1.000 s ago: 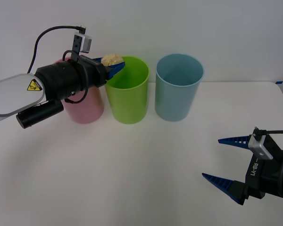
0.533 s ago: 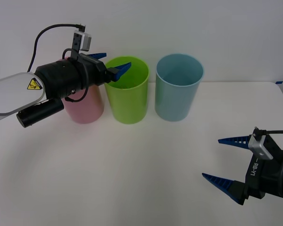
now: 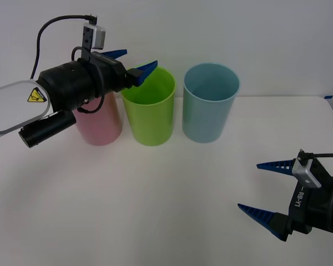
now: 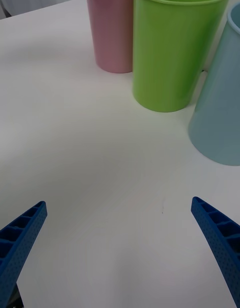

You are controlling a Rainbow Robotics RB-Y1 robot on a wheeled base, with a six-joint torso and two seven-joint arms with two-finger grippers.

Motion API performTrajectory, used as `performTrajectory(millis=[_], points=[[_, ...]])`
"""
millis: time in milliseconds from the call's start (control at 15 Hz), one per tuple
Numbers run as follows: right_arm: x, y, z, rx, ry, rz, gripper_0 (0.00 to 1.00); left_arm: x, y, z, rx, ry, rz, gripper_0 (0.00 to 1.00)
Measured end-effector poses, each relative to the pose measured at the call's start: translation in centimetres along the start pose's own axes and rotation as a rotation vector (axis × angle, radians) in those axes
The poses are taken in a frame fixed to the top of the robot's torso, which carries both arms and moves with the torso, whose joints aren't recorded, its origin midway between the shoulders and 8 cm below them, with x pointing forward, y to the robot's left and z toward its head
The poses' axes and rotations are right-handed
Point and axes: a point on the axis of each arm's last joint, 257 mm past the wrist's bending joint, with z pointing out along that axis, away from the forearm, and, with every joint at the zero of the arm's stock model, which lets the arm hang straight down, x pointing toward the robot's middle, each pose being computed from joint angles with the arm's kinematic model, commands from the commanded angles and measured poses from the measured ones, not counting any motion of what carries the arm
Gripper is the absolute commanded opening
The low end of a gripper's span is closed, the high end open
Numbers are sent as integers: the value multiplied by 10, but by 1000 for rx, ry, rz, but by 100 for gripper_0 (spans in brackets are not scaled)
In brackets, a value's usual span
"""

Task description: Put cans in the blue bin and PET bottles in the pink bin and trash in the green bin.

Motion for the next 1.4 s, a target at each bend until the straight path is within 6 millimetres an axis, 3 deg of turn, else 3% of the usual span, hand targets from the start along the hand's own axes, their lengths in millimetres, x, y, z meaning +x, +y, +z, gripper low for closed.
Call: performTrajectory(millis=[400, 600, 800, 1067, 1400], points=[[0, 0, 0, 0, 0, 0, 100, -77, -17, -11, 31, -160, -23, 100], [0, 0, 0, 0, 0, 0, 100, -109, -31, -35, 91, -203, -51, 100], [0, 0, 0, 0, 0, 0, 100, -123, -40, -66, 141, -216, -71, 100], [0, 0, 0, 0, 0, 0, 100, -123, -47, -120, 188, -198, -75, 100], [0, 0, 0, 0, 0, 0, 100, -87, -54, -197, 167, -121, -96, 100]])
